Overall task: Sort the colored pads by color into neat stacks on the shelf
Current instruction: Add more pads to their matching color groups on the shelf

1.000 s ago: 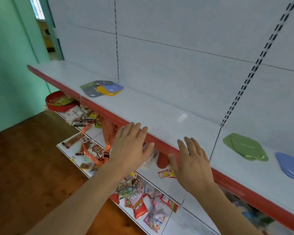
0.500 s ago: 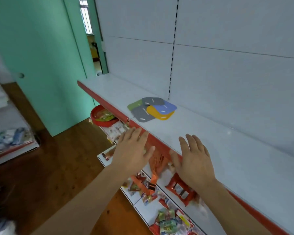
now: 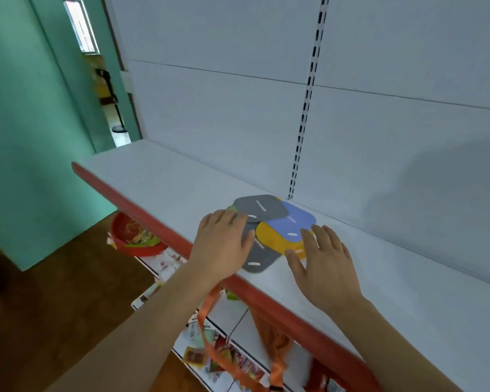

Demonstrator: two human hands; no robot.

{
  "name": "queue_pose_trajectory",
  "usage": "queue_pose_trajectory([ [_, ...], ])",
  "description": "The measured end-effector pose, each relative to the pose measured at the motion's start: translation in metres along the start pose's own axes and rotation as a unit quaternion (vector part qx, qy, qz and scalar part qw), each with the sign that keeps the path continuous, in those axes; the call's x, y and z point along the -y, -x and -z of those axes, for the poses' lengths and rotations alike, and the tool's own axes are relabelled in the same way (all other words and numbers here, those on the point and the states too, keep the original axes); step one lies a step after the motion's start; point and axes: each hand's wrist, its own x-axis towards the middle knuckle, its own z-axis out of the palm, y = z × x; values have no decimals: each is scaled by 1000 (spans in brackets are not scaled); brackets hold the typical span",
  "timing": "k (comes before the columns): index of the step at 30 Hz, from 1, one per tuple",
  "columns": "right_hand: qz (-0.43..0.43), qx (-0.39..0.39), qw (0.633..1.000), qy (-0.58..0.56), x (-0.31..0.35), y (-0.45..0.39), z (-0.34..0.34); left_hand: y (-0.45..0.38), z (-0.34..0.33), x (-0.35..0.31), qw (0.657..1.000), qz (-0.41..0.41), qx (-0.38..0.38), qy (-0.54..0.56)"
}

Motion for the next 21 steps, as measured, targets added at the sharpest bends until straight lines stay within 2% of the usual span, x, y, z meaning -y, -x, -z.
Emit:
queue_pose_trajectory([
  [7, -129, -4, 991, 12, 21, -47, -22, -96, -33, 37, 993, -94, 52, 53],
  [13, -212, 37, 976, 32, 5, -72, -31, -143, -61, 37, 979, -112, 166, 43],
  [17, -207, 83, 974, 25, -11, -91, -37, -168, -64, 40, 971, -126, 204, 9],
  [21, -190, 78, 979, -17, -16, -96, -42, -179, -61, 41, 970, -123, 207, 31],
])
